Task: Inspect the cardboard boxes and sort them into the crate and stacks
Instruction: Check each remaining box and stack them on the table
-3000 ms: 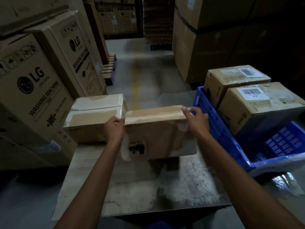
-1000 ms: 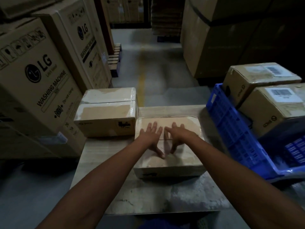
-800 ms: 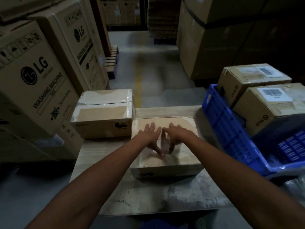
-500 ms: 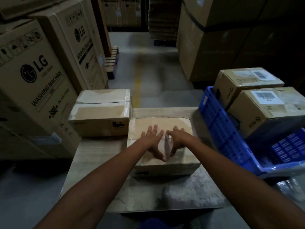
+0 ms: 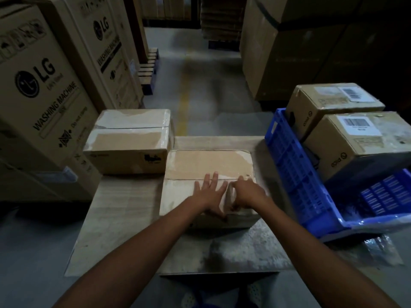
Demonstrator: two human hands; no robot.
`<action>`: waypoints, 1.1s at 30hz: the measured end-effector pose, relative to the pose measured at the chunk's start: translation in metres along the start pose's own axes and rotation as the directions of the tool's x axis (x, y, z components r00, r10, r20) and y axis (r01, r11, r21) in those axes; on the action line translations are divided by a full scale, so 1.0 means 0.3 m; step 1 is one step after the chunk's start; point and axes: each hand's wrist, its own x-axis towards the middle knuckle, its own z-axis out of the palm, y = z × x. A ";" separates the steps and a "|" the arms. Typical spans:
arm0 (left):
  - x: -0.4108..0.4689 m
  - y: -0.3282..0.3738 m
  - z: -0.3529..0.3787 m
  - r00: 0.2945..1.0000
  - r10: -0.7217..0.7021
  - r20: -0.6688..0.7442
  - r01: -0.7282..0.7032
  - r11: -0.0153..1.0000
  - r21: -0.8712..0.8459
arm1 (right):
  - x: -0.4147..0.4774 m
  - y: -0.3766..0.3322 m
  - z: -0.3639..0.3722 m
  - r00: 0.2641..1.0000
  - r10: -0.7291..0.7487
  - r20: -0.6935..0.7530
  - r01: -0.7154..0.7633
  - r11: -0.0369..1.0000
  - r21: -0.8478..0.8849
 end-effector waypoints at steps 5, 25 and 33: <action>0.014 0.039 0.018 0.999 -0.048 -0.006 0.049 0.999 0.010 | 0.002 0.010 -0.004 1.000 -0.013 0.005 0.013 1.000 0.008; 0.105 0.016 -0.069 0.992 -0.019 -0.124 0.008 0.996 -0.089 | 0.099 0.084 -0.050 0.984 -0.123 -0.127 0.128 0.991 0.036; 0.059 -0.208 -0.107 0.628 -0.716 -0.306 0.325 0.599 -0.732 | 0.146 0.141 -0.025 0.933 0.239 -0.268 0.045 0.662 0.748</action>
